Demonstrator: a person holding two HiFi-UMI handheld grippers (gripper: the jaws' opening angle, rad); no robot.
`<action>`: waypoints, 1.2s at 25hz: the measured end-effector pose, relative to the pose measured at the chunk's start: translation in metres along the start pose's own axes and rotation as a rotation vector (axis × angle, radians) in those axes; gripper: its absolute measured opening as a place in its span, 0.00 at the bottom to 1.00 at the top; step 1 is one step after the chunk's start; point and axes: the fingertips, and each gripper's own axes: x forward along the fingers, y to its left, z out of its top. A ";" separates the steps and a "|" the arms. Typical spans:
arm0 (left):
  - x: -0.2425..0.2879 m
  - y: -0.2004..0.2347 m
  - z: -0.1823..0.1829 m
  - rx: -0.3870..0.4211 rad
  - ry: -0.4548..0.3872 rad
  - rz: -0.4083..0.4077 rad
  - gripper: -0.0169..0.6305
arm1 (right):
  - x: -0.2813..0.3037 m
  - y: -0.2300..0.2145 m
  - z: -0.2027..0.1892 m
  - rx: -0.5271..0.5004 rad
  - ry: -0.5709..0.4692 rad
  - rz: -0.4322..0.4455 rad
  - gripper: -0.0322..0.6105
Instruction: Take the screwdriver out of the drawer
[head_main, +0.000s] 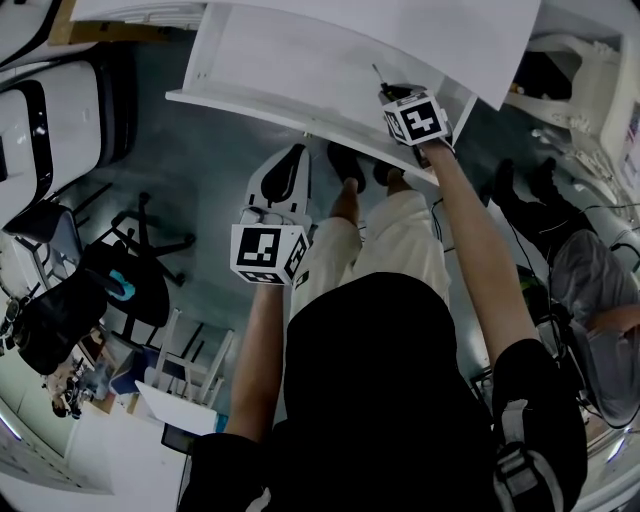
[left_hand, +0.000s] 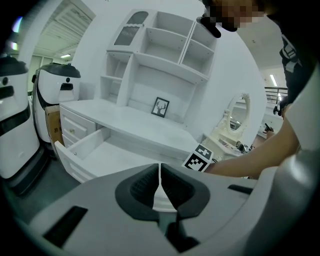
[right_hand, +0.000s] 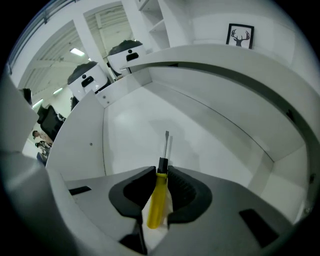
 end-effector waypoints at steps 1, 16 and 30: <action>-0.001 0.000 0.001 0.000 -0.003 0.001 0.08 | -0.002 0.000 0.001 -0.004 -0.001 0.001 0.19; -0.037 -0.037 0.037 0.059 -0.082 -0.048 0.08 | -0.113 0.036 0.046 -0.100 -0.174 0.008 0.19; -0.063 -0.082 0.107 0.105 -0.210 -0.100 0.08 | -0.274 0.082 0.077 -0.081 -0.498 0.037 0.19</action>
